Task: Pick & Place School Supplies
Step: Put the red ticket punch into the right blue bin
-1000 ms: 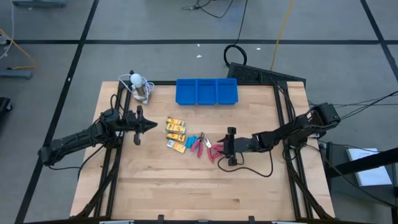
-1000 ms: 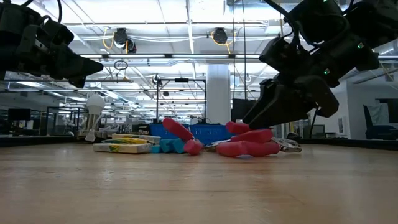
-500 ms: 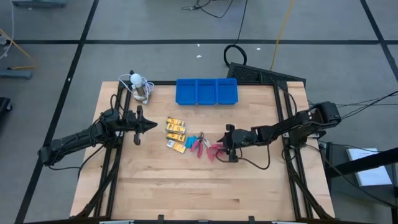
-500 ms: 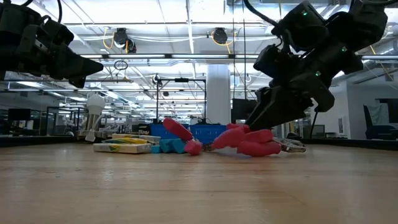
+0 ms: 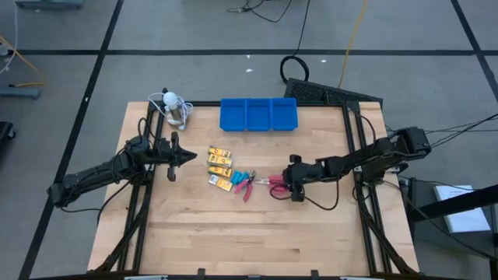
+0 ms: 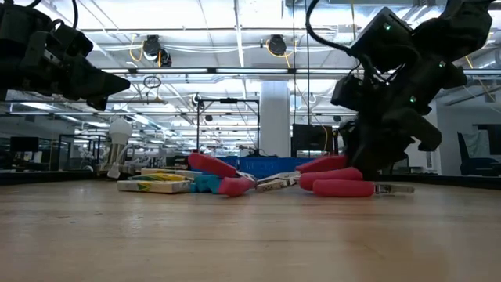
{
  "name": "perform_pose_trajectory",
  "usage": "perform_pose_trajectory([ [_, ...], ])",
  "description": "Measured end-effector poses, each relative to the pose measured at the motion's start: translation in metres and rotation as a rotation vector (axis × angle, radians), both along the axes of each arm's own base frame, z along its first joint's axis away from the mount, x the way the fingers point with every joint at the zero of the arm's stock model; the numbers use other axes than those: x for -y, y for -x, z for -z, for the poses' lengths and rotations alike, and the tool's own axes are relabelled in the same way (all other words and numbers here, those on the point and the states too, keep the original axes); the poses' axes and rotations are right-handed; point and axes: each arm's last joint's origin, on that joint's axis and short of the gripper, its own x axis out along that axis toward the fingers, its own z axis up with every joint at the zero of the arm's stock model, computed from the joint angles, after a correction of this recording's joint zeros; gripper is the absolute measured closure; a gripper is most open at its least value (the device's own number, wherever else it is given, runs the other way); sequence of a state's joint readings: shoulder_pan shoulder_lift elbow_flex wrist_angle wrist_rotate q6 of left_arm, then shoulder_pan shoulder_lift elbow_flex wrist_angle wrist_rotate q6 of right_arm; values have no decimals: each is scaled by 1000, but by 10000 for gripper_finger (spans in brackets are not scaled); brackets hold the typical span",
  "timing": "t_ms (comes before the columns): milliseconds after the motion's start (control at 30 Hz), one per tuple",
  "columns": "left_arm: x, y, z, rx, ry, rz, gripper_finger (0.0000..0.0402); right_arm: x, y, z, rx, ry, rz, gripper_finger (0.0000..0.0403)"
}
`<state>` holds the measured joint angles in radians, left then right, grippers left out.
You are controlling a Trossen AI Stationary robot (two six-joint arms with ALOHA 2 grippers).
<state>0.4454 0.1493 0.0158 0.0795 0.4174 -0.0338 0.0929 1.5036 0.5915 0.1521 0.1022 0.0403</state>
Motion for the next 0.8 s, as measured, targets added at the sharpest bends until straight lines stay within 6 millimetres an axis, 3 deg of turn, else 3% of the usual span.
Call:
perform_pose_trajectory([
  [400, 0, 0, 0, -1, 1, 0, 382, -1, -6, 23, -56, -73, 62, 248],
  [533, 0, 0, 0, -2, 1, -1, 382, -1, -6, 25, -60, -71, 62, 284],
  [700, 0, 0, 0, -1, 1, 0, 382, -1, -7, 25, -58, -70, 55, 362],
  [800, 0, 0, 0, -1, 1, 0, 382, -1, -7, 25, -58, -59, 42, 367],
])
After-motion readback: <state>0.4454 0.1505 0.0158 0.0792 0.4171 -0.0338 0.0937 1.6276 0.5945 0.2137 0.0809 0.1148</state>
